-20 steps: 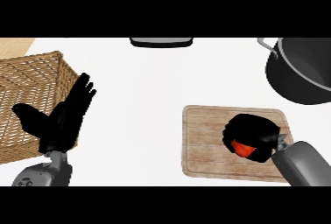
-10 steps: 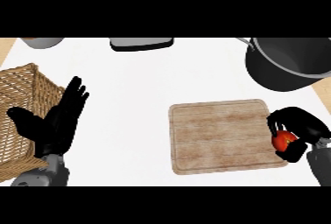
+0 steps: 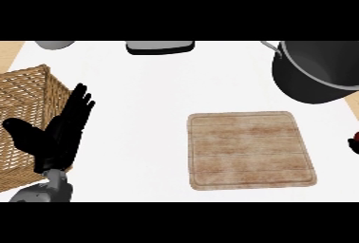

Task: Pick the tomato from the cutting board and place it in the pot

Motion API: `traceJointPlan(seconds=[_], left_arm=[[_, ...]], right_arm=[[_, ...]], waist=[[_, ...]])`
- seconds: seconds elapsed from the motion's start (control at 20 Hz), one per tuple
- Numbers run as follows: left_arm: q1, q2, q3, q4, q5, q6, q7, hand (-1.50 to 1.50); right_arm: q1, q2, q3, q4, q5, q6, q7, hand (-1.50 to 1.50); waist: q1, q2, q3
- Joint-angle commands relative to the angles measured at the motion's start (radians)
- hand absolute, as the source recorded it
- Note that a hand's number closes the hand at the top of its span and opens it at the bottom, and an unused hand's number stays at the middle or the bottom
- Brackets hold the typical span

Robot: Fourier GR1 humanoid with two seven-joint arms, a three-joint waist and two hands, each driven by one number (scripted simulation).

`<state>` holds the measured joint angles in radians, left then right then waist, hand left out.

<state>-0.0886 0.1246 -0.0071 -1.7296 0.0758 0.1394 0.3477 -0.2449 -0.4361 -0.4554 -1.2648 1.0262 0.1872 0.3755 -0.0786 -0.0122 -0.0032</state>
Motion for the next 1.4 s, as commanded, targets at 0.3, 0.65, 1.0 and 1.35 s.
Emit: traceJointPlan(seconds=[0.3,0.65,1.0,1.35], left_arm=[[-0.032,-0.019,-0.038,-0.008,-0.009,-0.009,0.028,0.0],[0.006,-0.006,-0.031,0.006,0.025,-0.073,-0.026,0.0],[-0.058,-0.042,-0.044,0.034,-0.02,-0.028,0.0,0.0],[-0.07,-0.054,-0.04,0.099,-0.031,-0.04,-0.061,0.0]], right_arm=[[0.018,-0.028,-0.05,-0.579,0.004,0.116,0.277,1.5],[-0.25,-0.121,0.004,-0.656,-0.036,0.234,0.351,1.5],[-0.477,-0.13,0.086,-0.362,-0.01,0.156,0.408,1.5],[-0.593,-0.185,0.039,0.031,-0.003,-0.011,0.303,1.5]], waist=[[0.054,0.002,0.001],[0.085,0.009,0.001],[0.092,0.014,0.003],[0.095,0.018,0.003]])
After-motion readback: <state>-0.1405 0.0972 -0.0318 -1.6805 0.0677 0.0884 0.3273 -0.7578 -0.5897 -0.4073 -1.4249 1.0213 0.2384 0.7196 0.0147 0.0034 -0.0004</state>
